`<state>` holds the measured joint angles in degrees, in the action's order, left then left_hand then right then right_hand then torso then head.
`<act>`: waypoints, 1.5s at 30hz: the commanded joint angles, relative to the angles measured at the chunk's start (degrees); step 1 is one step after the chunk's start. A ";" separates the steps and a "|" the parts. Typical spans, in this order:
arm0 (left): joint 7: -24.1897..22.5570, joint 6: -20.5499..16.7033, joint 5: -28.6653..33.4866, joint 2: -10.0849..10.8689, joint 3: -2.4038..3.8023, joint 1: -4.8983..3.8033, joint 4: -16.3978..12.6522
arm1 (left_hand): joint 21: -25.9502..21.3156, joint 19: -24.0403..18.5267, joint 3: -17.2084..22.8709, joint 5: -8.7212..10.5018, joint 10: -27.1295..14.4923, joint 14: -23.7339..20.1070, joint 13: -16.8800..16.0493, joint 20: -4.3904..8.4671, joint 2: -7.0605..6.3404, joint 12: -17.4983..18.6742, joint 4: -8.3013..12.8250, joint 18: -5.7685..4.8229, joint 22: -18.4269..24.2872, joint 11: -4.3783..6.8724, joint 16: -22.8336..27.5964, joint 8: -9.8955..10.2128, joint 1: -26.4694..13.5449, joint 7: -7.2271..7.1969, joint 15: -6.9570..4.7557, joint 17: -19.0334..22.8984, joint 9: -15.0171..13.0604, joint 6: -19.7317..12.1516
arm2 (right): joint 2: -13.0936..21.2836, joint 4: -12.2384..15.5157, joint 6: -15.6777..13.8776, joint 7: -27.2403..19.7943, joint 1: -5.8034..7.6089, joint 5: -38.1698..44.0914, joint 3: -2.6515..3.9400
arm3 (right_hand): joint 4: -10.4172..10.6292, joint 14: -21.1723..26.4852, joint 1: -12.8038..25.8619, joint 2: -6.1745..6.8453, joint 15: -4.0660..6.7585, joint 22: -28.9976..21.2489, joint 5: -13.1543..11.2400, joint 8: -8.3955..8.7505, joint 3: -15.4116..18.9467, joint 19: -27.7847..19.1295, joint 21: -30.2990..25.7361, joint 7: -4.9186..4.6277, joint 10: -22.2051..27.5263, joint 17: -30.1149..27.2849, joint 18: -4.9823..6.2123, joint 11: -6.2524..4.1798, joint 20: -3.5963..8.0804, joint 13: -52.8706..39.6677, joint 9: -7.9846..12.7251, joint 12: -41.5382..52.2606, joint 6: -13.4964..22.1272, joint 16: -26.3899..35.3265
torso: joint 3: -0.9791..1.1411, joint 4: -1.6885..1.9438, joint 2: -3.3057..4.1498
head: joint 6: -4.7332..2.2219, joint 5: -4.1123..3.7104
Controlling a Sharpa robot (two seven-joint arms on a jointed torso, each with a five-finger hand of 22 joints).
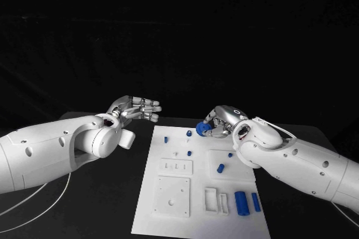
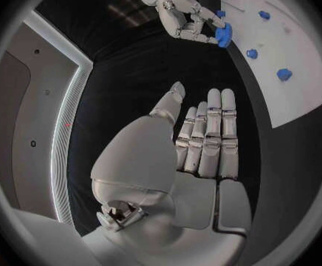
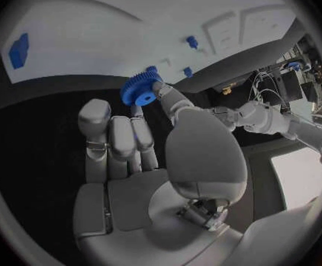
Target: Assemble the parts on the task board
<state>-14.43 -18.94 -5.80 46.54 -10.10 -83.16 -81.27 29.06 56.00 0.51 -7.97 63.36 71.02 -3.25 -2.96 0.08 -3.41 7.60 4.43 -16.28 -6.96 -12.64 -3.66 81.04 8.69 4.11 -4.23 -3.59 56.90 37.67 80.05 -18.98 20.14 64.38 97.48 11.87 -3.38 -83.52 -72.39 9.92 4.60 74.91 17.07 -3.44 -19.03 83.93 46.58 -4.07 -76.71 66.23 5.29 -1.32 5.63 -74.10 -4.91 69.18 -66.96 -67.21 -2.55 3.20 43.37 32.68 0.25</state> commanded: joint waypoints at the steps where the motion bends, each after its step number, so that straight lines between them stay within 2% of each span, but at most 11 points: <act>1: -0.25 0.64 -0.17 -0.21 0.06 -0.18 -0.03 | 0.22 -0.30 0.18 -0.01 -0.30 -0.37 -0.09 -0.05 -0.10 0.00 -0.07 0.71 0.08 0.01 0.28 0.09 0.49 0.07 -0.05 0.03 -0.06 -0.52 | -0.82 0.49 -2.47 0.84 -0.03 3.00 -0.08 | 0.52 -0.11 0.25 0.40 0.28 5.58 -1.38 -0.17 -0.13 3.22 0.14 0.06 -0.13 -0.16 -0.10 0.04 0.34 0.02 0.15 0.01 -0.01 0.18 | 0.01 0.02 0.06 | -0.19 0.45; 6: -0.24 0.70 -0.15 -0.39 0.06 -0.18 -0.03 | 0.22 -0.30 0.18 -0.01 -0.30 -0.37 -0.09 -0.05 -0.10 0.00 -0.07 0.71 0.08 0.01 0.28 0.09 0.49 0.07 -0.05 0.03 -0.06 -0.52 | -2.64 -0.10 -2.40 0.68 -0.03 3.14 -0.55 | 0.65 -0.12 0.19 0.45 0.27 5.59 -1.69 -0.18 -0.10 3.23 0.20 0.08 -0.15 -0.19 -0.10 0.03 0.33 0.00 0.16 0.01 -0.04 0.20 | -0.08 0.13 0.18 | -0.45 0.51; 8: -0.24 0.76 -0.15 -0.43 0.06 -0.18 -0.03 | 0.22 -0.30 0.18 -0.01 -0.30 -0.37 -0.09 -0.05 -0.10 0.00 -0.07 0.71 0.08 0.01 0.28 0.09 0.49 0.07 -0.05 0.03 -0.06 -0.52 | -3.42 -0.49 -2.37 0.57 -0.04 3.21 -0.84 | 1.32 -0.11 -0.19 0.71 0.28 5.56 -1.55 -0.17 0.03 3.23 0.07 0.05 -0.14 -0.27 -0.09 0.05 0.33 -0.03 0.24 -0.09 -0.02 0.29 | 0.04 0.10 0.23 | -0.33 0.70; 16: -0.33 1.14 -0.15 -0.68 0.06 -0.19 0.00 | 0.20 -0.34 0.14 -0.07 -0.40 -0.47 -0.09 -0.10 -0.24 0.00 -0.16 0.71 0.26 0.00 0.33 0.09 0.48 0.05 -0.01 0.05 -0.07 -0.62 | -6.09 -2.32 -2.35 0.09 -0.18 3.51 -2.22 | 1.43 -0.10 -0.24 0.73 0.26 5.50 -1.57 -0.18 0.12 3.21 -0.21 0.01 -0.06 -0.35 -0.05 0.08 0.32 0.01 0.28 -0.22 0.14 0.37 | 0.03 0.11 0.28 | -0.18 0.78; 22: -0.32 1.25 -0.15 -0.76 0.06 -0.19 -0.02 | 0.20 -0.34 0.14 -0.07 -0.40 -0.47 -0.09 -0.10 -0.24 0.00 -0.16 0.71 0.26 0.00 0.33 0.09 0.48 0.05 -0.01 0.05 -0.07 -0.62 | -7.18 -3.57 -2.00 -0.10 -0.54 3.79 -2.87 | 1.43 -0.09 -0.29 0.72 0.25 5.51 -1.52 -0.17 0.15 3.21 -0.20 0.00 -0.06 -0.43 -0.06 0.08 0.31 0.00 0.29 -0.23 0.19 0.44 | 0.09 0.09 0.28 | 0.09 0.92; 27: -0.32 1.27 -0.15 -0.76 0.07 -0.19 -0.01 | 0.20 -0.34 0.14 -0.07 -0.40 -0.47 -0.09 -0.10 -0.24 0.00 -0.16 0.71 0.26 0.00 0.33 0.09 0.48 0.05 -0.01 0.05 -0.07 -0.62 | -7.54 -4.01 -1.43 -0.18 -0.86 3.94 -3.13 | 1.43 -0.09 -0.29 0.72 0.25 5.51 -1.52 -0.17 0.15 3.21 -0.20 0.00 -0.06 -0.43 -0.06 0.08 0.31 0.00 0.29 -0.23 0.19 0.44 | 0.13 0.02 0.22 | 0.38 1.15; 35: -0.30 1.34 -0.16 -0.89 0.07 -0.20 0.05 | 0.22 -0.32 0.14 -0.10 -0.42 -0.46 -0.09 -0.11 -0.20 0.00 -0.23 0.70 0.36 0.00 0.35 0.08 0.37 0.04 -0.01 0.04 -0.07 -0.63 | -7.87 -4.53 0.32 0.10 -1.01 4.21 -3.49 | 1.58 -0.05 -0.20 0.66 0.22 5.45 -1.53 -0.17 0.44 3.18 -0.51 -0.05 0.13 -0.58 -0.04 0.13 0.28 0.14 0.32 -0.49 0.37 0.61 | 0.14 -0.10 0.19 | 0.35 1.15; 45: -0.26 1.37 -0.16 -0.98 0.07 -0.20 0.13 | 0.17 -0.30 0.13 -0.06 -0.44 -0.46 -0.10 -0.13 -0.15 -0.01 -0.33 0.69 0.44 0.00 0.34 0.09 0.29 0.04 0.00 0.03 -0.07 -0.65 | -8.22 -5.13 1.01 -0.16 -1.03 4.08 -3.74 | 1.72 -0.02 -0.14 0.67 0.20 5.37 -1.54 -0.17 0.76 3.13 -0.92 -0.09 0.34 -0.83 -0.03 0.15 0.26 0.37 0.34 -0.84 0.50 0.91 | 0.14 -0.05 0.17 | 0.53 1.21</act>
<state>-14.39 -18.43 -5.82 45.70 -10.09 -83.16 -81.07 29.05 56.00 0.51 -7.97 63.36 71.02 -3.30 -2.96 0.08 -3.42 7.60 4.43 -15.88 -6.96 -12.64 -3.66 81.04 8.75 4.11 -4.23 -3.59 56.54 29.56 75.01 -19.35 20.41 63.40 100.79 8.17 -1.81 -83.52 -72.32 10.53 4.59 74.91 15.52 -3.47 -18.51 83.93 46.02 -4.16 -76.71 65.49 5.28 -1.31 5.63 -73.83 -4.53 68.63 -66.84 -66.54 -2.40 3.12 43.53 33.17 1.38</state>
